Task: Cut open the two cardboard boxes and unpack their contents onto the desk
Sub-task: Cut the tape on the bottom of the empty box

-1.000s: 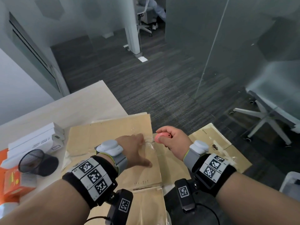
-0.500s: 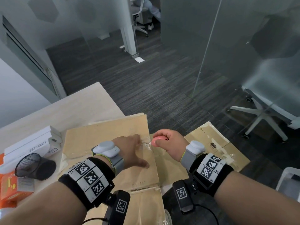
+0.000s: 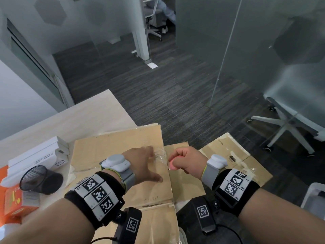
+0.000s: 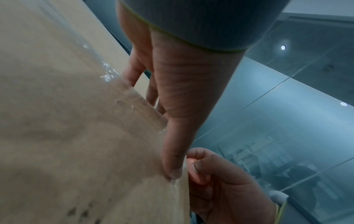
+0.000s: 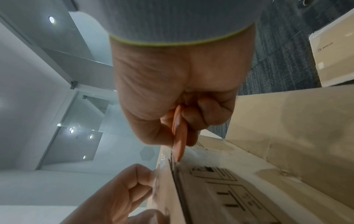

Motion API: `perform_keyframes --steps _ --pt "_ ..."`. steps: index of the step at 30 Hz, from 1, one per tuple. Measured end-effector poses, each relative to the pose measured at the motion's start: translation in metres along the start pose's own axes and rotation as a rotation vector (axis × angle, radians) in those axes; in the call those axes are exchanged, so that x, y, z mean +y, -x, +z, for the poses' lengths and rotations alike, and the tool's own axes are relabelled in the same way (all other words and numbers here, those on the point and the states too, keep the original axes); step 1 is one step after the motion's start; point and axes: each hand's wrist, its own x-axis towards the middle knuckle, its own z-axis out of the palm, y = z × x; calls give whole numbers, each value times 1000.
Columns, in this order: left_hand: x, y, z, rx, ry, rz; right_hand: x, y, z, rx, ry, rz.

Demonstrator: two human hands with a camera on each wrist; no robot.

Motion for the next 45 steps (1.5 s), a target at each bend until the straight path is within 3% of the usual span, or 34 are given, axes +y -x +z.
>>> perform_keyframes --steps 5,12,21,32,36,45 --pt "-10 -2 -11 100 0 25 1 -9 -5 166 -195 12" --pt "-8 -17 -10 166 -35 48 -1 -15 0 253 -222 -15" --pt "2 -36 -30 -86 -216 0 -3 -26 5 324 -295 11" --pt "2 -43 -28 -179 -345 31 -8 -39 8 323 -308 46" --pt "9 -49 -22 -216 -374 -18 -9 -39 9 329 -327 39" --pt "28 -40 -8 -172 -440 -82 -10 -37 6 278 -272 1"
